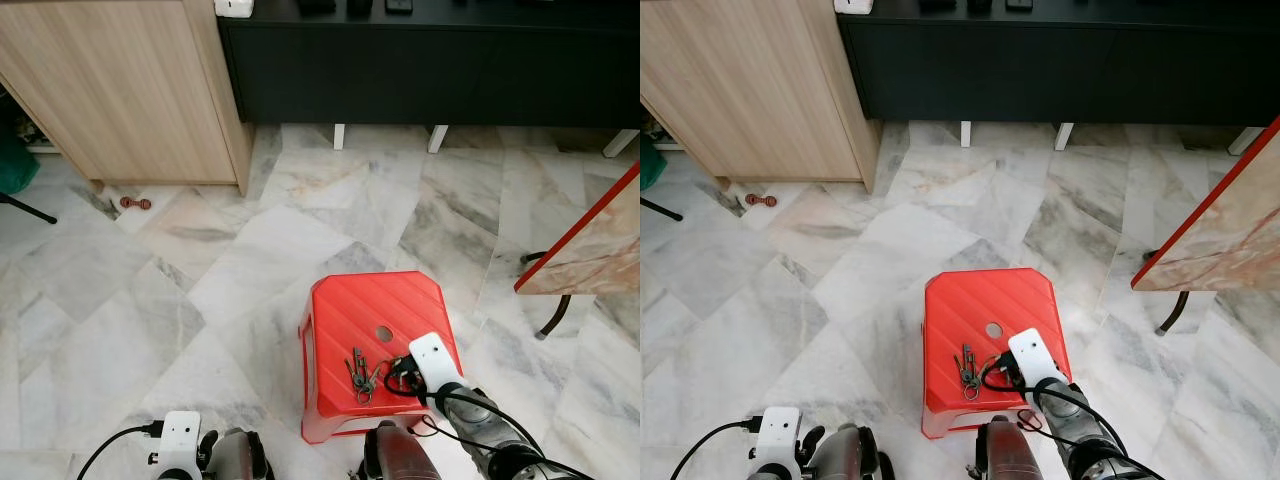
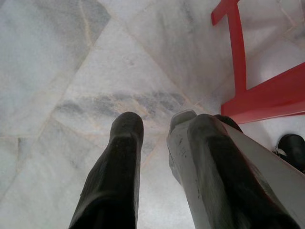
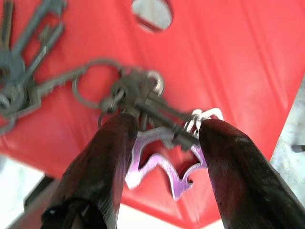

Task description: Hang keys on a hook

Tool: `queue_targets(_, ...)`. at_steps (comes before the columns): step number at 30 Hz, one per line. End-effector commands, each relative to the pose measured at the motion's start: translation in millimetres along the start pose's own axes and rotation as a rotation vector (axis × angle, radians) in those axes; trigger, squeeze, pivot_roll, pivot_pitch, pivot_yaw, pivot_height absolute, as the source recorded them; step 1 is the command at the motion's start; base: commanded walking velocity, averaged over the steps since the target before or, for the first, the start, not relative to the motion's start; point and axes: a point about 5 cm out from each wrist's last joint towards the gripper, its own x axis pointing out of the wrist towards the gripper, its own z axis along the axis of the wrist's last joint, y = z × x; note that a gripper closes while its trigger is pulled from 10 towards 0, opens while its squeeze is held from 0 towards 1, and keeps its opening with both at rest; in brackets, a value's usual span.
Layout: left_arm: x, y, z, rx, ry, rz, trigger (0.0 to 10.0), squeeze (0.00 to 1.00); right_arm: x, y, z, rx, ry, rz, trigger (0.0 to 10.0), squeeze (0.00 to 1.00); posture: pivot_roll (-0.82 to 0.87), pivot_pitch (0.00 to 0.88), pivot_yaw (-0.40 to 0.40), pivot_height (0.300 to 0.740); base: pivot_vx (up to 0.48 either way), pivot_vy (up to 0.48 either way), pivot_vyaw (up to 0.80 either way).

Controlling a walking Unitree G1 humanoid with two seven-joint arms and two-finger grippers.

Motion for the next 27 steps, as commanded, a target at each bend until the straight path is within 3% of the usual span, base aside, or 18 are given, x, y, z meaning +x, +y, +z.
queue_targets(1, -35.6, -16.6, -75, 0.0, 0.308, -0.061, 10.0, 0.0, -2.4, 1.8, -15, -0.012, 0.058, -0.002, 10.0, 0.0, 0.04, 0.267, -0.075, 0.652, 0.0, 0.0, 0.0)
queue_targets(8, -36.9, -15.3, -76, 0.0, 0.312, -0.059, 10.0, 0.0, -3.4, 3.2, -21, -0.015, 0.094, 0.0, 10.0, 0.0, 0.04, 0.272, -0.074, 0.652, 0.0, 0.0, 0.0)
queue_targets(16, -36.3, -16.2, -76, 0.0, 0.312, -0.068, 10.0, 0.0, -5.2, 14.8, -32, -0.032, 0.151, 0.086, 10.0, 0.0, 0.04, 0.27, -0.072, 0.652, 0.0, 0.0, 0.0)
queue_targets(27, -35.6, -15.8, -75, 0.004, 0.31, -0.064, 10.0, 0.0, -1.7, 21.6, -14, 0.027, 0.058, 0.147, 10.0, 0.0, 0.04, 0.271, -0.073, 0.652, 0.0, 0.0, 0.0)
